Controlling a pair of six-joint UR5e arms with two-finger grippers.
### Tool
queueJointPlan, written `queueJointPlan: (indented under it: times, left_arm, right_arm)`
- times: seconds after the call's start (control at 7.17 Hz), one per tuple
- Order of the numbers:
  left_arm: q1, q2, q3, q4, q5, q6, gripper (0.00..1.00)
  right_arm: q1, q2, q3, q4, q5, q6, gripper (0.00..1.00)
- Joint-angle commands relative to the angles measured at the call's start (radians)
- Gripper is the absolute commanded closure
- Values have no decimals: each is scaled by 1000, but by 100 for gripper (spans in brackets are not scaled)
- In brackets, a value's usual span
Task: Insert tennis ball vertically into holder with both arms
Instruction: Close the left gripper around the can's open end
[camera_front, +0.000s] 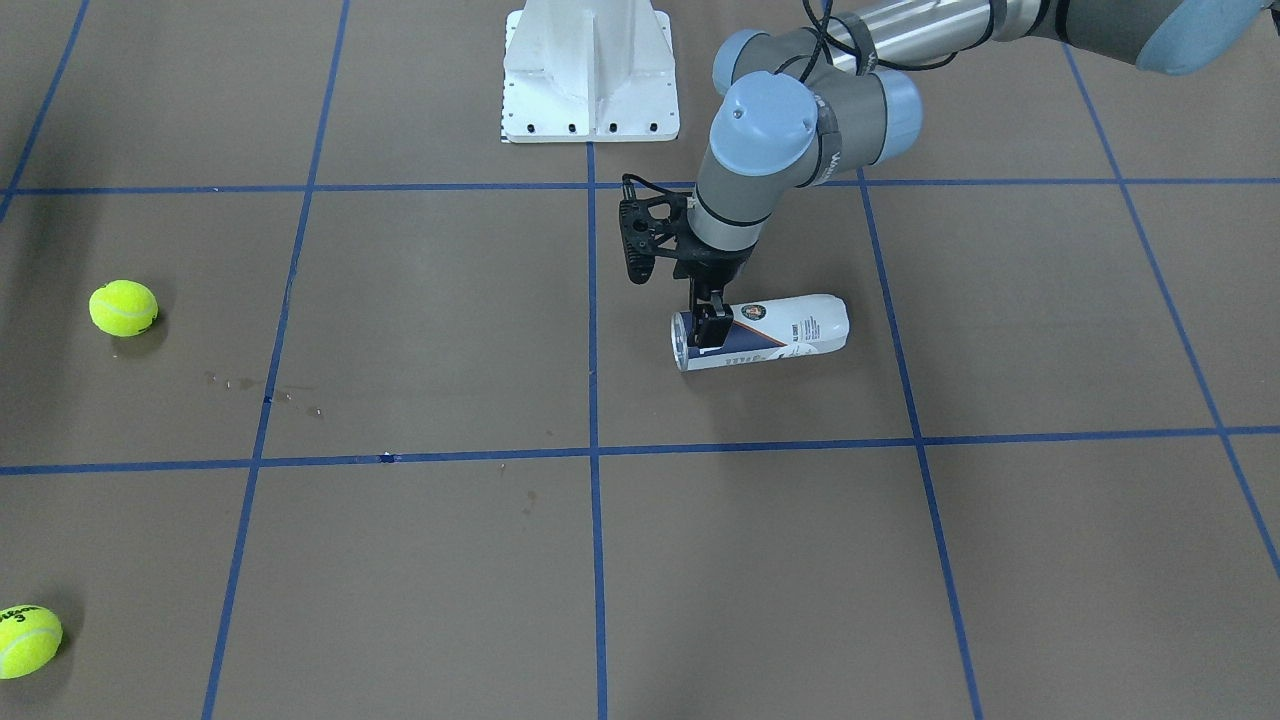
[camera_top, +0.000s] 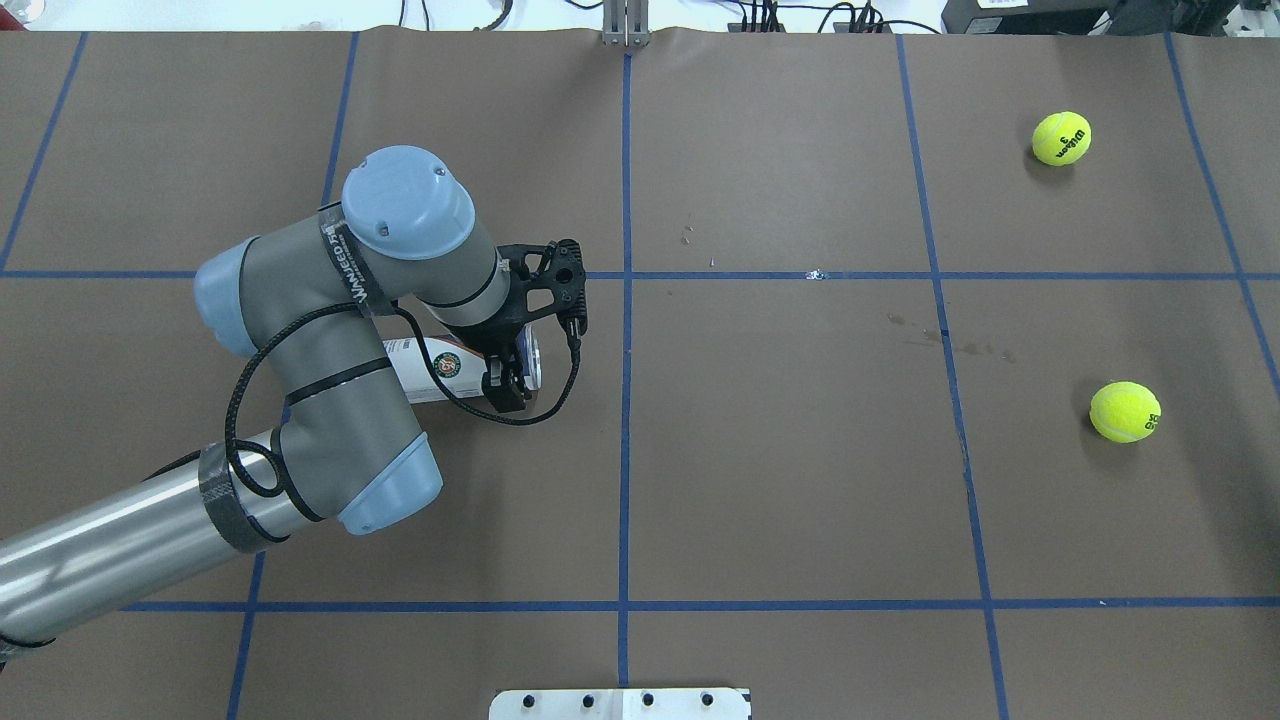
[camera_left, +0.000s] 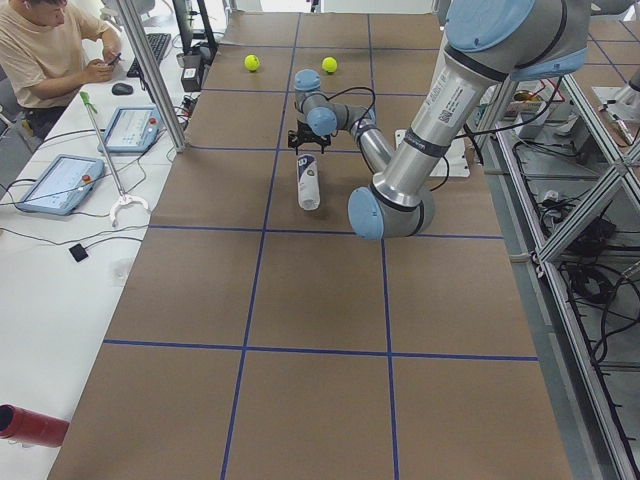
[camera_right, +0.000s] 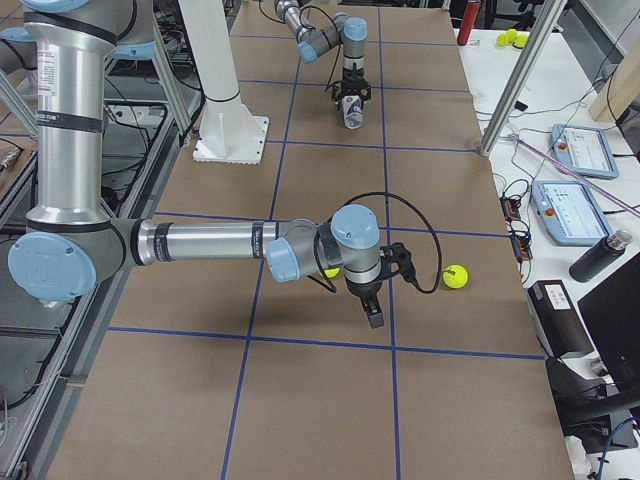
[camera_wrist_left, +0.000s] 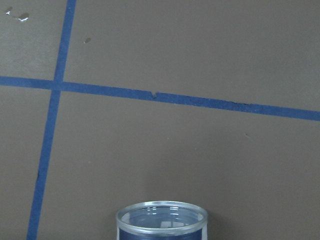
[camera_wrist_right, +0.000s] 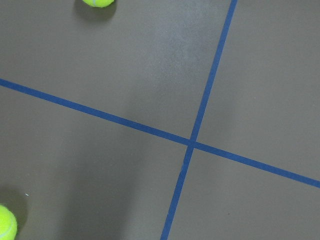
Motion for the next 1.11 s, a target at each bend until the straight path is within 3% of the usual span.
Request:
queueJointPlan:
  times: [0.0, 0.98]
  left_arm:
    - [5, -8, 24, -5, -1, 1, 1]
    - [4, -33, 97, -8, 0, 6, 1]
  right_arm:
    - [0, 0, 0, 0, 0, 0, 0]
    - [0, 2, -2, 0, 0, 0, 0]
